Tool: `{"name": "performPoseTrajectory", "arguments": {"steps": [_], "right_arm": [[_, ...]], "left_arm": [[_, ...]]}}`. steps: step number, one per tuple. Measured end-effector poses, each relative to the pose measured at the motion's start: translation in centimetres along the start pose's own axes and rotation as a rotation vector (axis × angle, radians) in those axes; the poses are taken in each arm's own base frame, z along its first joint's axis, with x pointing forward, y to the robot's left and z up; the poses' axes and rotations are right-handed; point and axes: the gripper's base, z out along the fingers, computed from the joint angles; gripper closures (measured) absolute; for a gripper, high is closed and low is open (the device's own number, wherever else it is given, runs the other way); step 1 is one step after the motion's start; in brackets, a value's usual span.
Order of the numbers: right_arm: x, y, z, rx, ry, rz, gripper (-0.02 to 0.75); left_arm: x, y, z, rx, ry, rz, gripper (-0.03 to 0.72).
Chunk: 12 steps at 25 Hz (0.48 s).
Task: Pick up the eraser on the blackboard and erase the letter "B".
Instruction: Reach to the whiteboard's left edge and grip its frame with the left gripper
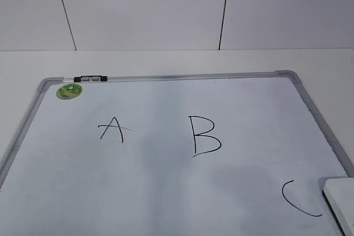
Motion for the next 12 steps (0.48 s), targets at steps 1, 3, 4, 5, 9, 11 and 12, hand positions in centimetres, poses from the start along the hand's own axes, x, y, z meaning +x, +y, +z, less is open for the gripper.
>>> {"name": "performPoseTrajectory", "arguments": {"steps": [1, 3, 4, 5, 9, 11, 12], "right_arm": [[-0.1, 0.1, 0.0, -0.01, 0.001, 0.016, 0.296], [-0.5, 0.2, 0.0, -0.027, 0.015, 0.034, 0.297], [-0.9, 0.3, 0.0, -0.033, 0.027, 0.039, 0.296], [-1.2, 0.3, 0.0, -0.035, 0.046, 0.042, 0.296], [-2.6, 0.4, 0.5, -0.047, 0.142, 0.043, 0.296], [-3.2, 0.7, 1.0, -0.063, 0.201, 0.052, 0.296], [-3.5, 0.8, 1.5, -0.077, 0.235, 0.058, 0.296]], "left_arm": [[-0.1, 0.0, 0.1, 0.001, 0.008, -0.001, 0.449], [-0.5, 0.1, 0.7, 0.003, 0.051, -0.004, 0.449], [-0.8, 0.1, 0.9, 0.005, 0.073, -0.006, 0.449], [-1.4, 0.2, 1.2, 0.007, 0.1, -0.008, 0.449], [-3.8, 0.4, 2.7, 0.015, 0.206, -0.017, 0.449], [-5.1, 0.6, 3.6, 0.019, 0.261, -0.021, 0.449], [-5.7, 0.7, 4.2, 0.021, 0.292, -0.024, 0.449]]}}
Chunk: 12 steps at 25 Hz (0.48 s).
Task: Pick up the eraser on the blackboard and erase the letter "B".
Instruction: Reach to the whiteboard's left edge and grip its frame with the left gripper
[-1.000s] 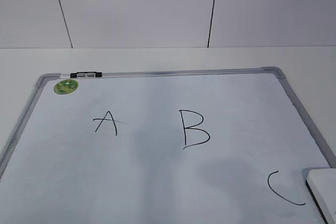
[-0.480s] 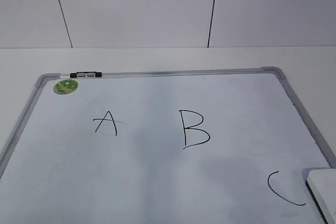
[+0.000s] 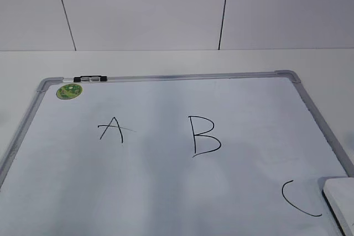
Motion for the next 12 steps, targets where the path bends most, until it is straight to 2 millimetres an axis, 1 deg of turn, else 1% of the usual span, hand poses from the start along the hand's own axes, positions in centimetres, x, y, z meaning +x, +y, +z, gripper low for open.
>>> {"name": "performPoseTrajectory", "arguments": {"steps": [7, 10, 12], "right_arm": [[-1.9, 1.7, 2.9, -0.136, 0.228, 0.068, 0.296], [-2.4, 2.2, 4.1, -0.17, 0.309, 0.092, 0.296], [-2.7, 2.4, 4.8, -0.18, 0.354, 0.102, 0.296]], "left_arm": [[-4.5, 0.4, 2.8, 0.017, 0.161, -0.018, 0.449], [-5.9, 0.6, 4.7, 0.023, 0.242, -0.031, 0.449], [-6.7, 0.8, 6.5, 0.027, 0.319, -0.038, 0.449]]}}
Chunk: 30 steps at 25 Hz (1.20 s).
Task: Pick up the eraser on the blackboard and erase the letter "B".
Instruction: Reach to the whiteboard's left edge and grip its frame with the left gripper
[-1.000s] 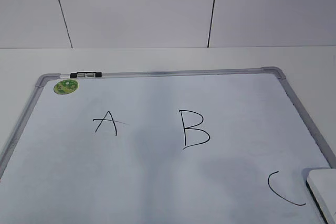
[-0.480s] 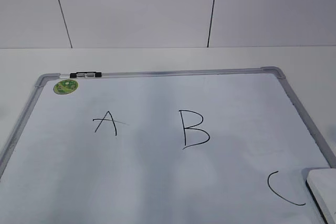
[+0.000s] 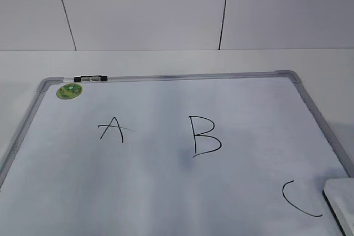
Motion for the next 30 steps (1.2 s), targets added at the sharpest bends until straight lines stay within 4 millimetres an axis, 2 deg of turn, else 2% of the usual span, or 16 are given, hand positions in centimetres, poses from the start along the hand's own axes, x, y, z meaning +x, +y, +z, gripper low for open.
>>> {"name": "performPoseTrajectory", "arguments": {"steps": [7, 15, 23, 30], "right_arm": [[-1.5, 0.1, 1.7, -0.002, 0.124, 0.028, 0.296], [-1.8, 0.4, 2.2, -0.028, 0.149, 0.047, 0.296], [-1.8, 0.4, 2.2, -0.032, 0.15, 0.05, 0.296], [-1.8, 0.4, 2.2, -0.036, 0.152, 0.052, 0.296]], "left_arm": [[-4.3, 0.8, 6.7, 0.011, 0.258, -0.024, 0.45], [-8.5, 1.4, 12.1, 0.009, 0.314, -0.034, 0.456], [-9.0, 1.7, 16.7, 0.015, 0.357, -0.055, 0.461], [-9.2, 1.7, 18.4, 0.028, 0.346, -0.072, 0.466]]}}
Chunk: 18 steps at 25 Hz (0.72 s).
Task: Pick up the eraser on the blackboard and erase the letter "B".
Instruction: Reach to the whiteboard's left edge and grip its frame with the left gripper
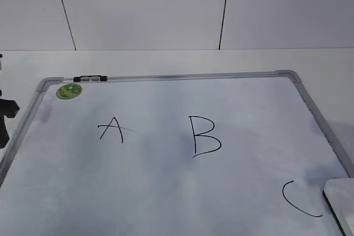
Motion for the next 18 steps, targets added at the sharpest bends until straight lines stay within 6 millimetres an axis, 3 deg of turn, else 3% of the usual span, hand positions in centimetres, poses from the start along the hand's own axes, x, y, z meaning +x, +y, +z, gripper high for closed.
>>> {"name": "performPoseTrajectory", "arguments": {"steps": [10, 18], "right_arm": [[0.0, 0.0, 0.0, 0.0, 0.004, 0.0, 0.296], [0.1, 0.0, 0.0, 0.001, 0.01, 0.0, 0.296]], "left_arm": [[-0.4, -0.1, 1.7, 0.003, 0.022, 0.007, 0.479], [-0.7, -0.1, 1.7, 0.01, -0.003, 0.002, 0.531]]}}
